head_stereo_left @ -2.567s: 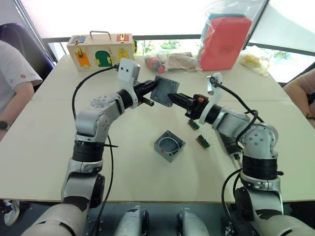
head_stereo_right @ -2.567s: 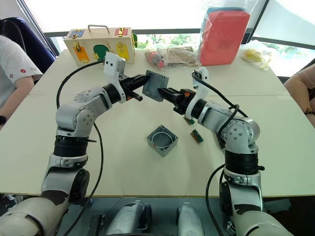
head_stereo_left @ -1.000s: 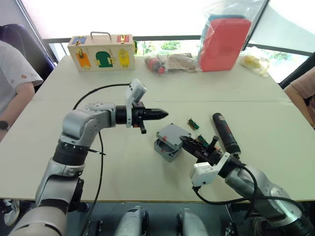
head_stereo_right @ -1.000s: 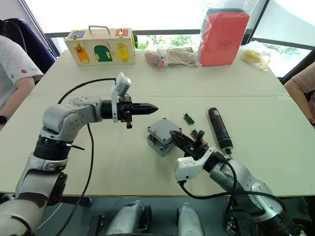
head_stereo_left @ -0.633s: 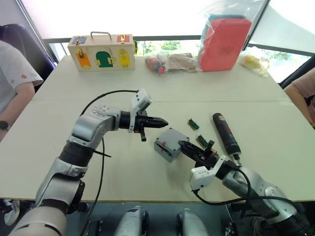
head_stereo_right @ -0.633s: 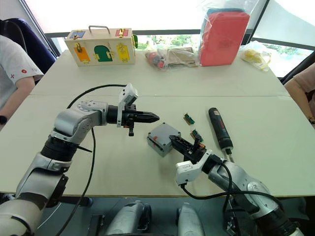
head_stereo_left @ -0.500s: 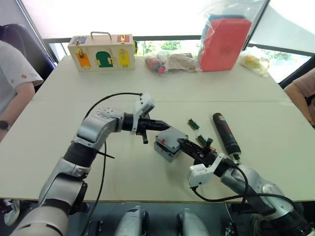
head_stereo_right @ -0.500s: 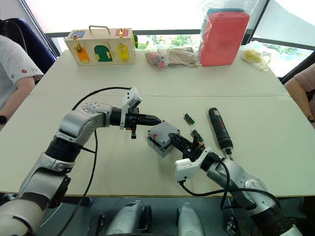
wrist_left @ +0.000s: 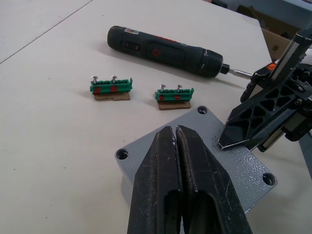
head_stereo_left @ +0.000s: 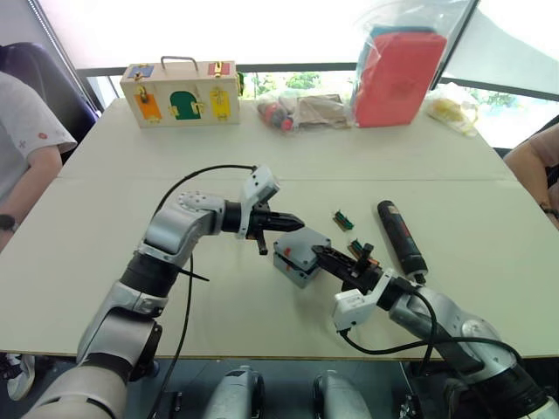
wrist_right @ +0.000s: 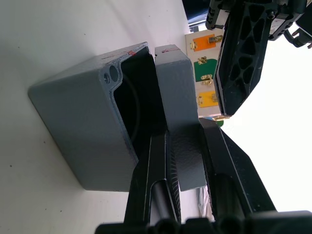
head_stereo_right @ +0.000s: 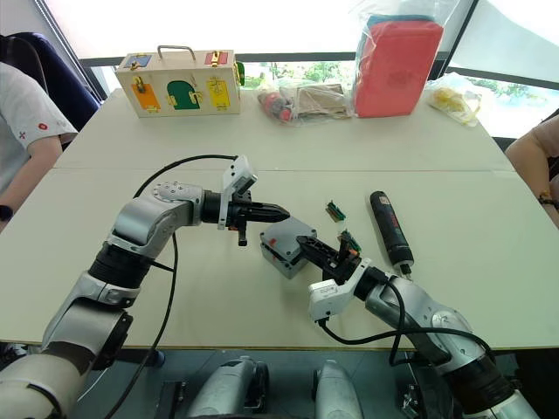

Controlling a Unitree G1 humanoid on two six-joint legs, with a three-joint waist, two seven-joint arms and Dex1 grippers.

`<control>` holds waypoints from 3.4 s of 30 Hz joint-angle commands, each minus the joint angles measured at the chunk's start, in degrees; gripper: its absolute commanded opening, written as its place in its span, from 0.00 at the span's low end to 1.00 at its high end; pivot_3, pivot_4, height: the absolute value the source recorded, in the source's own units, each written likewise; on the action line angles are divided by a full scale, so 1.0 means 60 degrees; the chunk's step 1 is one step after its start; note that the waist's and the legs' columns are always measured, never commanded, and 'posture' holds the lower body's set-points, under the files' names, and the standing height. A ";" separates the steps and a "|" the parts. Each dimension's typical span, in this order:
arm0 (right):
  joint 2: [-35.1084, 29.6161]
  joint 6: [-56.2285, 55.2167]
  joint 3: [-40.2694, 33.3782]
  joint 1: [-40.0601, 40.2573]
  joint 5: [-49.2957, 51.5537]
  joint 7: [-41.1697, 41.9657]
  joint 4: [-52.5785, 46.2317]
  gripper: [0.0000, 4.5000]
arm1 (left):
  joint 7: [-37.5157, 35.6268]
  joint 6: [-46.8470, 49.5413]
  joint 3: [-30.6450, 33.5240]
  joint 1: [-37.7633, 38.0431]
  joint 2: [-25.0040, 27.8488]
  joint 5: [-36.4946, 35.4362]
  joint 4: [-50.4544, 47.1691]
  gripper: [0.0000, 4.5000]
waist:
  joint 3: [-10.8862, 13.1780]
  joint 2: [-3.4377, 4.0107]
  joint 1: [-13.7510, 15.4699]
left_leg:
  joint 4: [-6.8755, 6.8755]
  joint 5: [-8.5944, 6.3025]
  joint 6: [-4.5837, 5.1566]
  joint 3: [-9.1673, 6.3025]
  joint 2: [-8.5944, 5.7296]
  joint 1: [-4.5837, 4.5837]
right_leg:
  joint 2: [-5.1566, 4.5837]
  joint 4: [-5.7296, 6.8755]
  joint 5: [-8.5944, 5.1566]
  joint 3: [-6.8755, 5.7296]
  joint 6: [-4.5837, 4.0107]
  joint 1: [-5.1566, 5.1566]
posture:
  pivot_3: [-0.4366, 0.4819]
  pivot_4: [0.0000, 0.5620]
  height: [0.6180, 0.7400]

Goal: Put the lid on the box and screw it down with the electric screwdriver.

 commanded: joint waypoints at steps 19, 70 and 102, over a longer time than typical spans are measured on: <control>0.0062 -0.0150 0.0015 0.0286 -0.0024 -0.0261 0.0200 0.26 | -0.0332 -0.0954 -0.1390 0.0452 0.0130 0.1426 -0.1016 0.00 | -0.0002 0.0000 0.0008 | 0.0002 0.0000 0.0000 0.0000 0.0000 0.0008 | 0.0001 0.0000 0.0000 0.0000 0.0000 0.0011 | 0.48 0.27 1.00; -0.0433 -0.1403 -0.1970 0.1678 0.1798 -0.0305 -0.1497 0.81 | -0.0243 -0.2363 -0.2778 0.1849 0.0396 0.3272 -0.0091 0.00 | -0.0056 -0.0032 0.0050 | -0.0005 -0.0071 0.0110 -0.0006 -0.0003 0.0165 | -0.0014 -0.0019 -0.0052 0.0001 -0.0061 0.0183 | 0.48 0.27 1.00; -0.0640 -0.0445 -0.2313 0.1593 0.5049 0.3150 -0.1531 0.66 | 0.0029 -0.2215 -0.0561 0.2104 -0.0328 0.1380 -0.1517 0.00 | -0.0234 -0.0034 0.0002 | -0.0053 -0.0157 0.0101 -0.0034 0.0033 0.0296 | -0.0052 -0.0146 -0.0083 -0.0016 -0.0111 0.0333 | 0.48 0.27 1.00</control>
